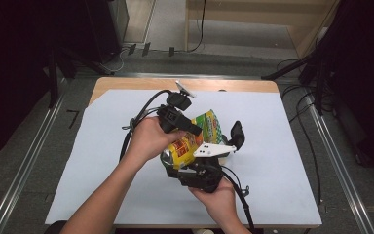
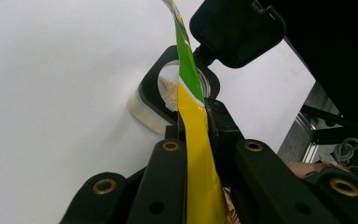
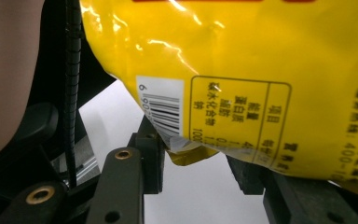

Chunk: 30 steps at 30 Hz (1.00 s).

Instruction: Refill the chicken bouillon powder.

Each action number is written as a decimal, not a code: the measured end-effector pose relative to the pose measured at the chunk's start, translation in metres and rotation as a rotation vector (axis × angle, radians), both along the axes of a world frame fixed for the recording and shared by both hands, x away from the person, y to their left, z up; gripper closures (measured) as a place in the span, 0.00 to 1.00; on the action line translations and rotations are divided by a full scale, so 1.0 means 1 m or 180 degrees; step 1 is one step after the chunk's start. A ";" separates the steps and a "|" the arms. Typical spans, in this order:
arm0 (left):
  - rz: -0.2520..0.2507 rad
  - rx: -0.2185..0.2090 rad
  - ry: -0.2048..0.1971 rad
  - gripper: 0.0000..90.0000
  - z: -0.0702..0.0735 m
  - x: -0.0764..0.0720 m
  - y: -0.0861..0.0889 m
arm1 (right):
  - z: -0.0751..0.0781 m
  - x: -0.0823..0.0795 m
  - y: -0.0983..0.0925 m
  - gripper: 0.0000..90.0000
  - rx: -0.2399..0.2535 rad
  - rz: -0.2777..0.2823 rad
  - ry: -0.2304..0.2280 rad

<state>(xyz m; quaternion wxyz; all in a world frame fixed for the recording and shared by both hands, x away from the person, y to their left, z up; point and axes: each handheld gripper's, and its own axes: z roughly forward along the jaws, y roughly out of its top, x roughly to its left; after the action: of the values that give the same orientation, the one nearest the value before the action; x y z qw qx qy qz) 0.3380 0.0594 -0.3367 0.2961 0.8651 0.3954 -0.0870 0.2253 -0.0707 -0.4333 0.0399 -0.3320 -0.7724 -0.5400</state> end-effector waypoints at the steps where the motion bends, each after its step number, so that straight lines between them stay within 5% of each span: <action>1: 0.0003 0.0014 0.0010 0.97 0.000 0.001 -0.001 | 0.000 0.000 0.000 0.68 -0.0003 -0.0006 -0.0006; 10: -0.0035 0.0105 0.0004 0.98 0.003 0.006 -0.008 | 0.003 0.001 -0.002 0.69 -0.0007 -0.0053 -0.0029; 17: -0.0021 0.0049 0.0130 0.98 0.006 0.014 -0.007 | 0.005 0.002 -0.008 0.69 0.0097 -0.0059 -0.0031; 30: -0.0037 0.0500 -0.0090 0.98 0.014 0.007 -0.028 | 0.007 0.002 -0.011 0.69 0.0120 -0.0072 -0.0037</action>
<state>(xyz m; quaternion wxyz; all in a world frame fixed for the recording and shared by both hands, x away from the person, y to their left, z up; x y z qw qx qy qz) 0.3448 0.0310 -0.3225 0.2324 0.8891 0.3918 -0.0451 0.2271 -0.0818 -0.4260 0.0355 -0.3367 -0.7585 -0.5568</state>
